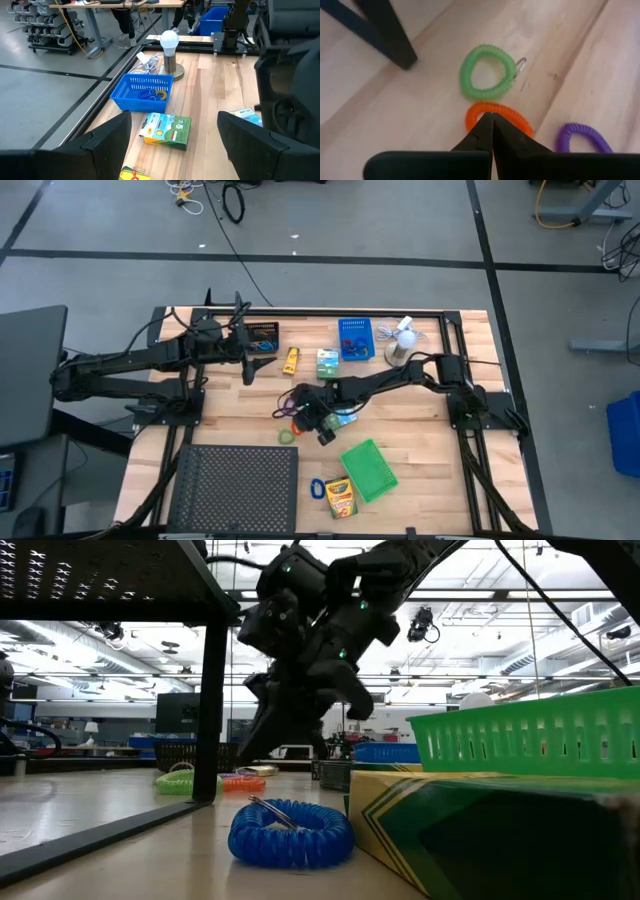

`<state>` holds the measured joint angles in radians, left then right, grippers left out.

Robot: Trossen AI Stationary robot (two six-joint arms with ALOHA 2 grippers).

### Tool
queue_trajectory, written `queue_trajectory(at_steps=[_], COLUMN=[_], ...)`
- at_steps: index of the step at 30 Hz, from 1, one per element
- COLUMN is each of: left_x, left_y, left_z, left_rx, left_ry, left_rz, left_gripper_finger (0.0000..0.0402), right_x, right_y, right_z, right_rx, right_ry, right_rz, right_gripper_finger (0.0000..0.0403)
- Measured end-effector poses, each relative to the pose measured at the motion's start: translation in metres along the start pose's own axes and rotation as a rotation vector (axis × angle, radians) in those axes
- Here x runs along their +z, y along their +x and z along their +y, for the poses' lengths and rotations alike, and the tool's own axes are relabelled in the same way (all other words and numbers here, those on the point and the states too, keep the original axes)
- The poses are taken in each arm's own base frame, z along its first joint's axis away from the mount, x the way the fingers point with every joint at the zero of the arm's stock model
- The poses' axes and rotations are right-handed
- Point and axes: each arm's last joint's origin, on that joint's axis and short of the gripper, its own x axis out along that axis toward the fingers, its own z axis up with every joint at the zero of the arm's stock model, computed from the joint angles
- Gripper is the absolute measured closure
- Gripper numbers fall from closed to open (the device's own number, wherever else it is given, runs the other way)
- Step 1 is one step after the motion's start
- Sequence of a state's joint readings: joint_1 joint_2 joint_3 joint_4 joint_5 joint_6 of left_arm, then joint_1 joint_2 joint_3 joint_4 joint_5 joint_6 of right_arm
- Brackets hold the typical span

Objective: Pick & Place Office Desk Supplies
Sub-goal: Put the orange spring keychain into the blue bin

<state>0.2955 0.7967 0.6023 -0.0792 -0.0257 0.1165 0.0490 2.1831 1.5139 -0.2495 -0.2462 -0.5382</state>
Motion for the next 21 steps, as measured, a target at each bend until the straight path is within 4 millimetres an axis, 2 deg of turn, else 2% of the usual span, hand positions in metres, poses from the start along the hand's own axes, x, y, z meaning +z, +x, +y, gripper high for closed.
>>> queue_trajectory(at_steps=[7,16,21], left_x=[0.000,0.000,0.000], left_y=[0.000,0.000,0.000], left_z=[0.000,0.000,0.000], left_rx=[0.000,0.000,0.000], left_ry=[-0.001,-0.003,-0.002], left_rz=[-0.002,-0.002,-0.002], left_gripper_finger=[0.0098,0.0098,0.0098], right_x=[-0.010,-0.021,-0.023], right_y=[0.014,0.010,0.007], right_z=[0.002,0.005,0.005], right_rx=[0.030,0.023,0.017], right_ry=[0.012,0.049,0.071], right_rz=[0.026,0.191,0.211], right_gripper_finger=[0.0401,0.0402,0.0402])
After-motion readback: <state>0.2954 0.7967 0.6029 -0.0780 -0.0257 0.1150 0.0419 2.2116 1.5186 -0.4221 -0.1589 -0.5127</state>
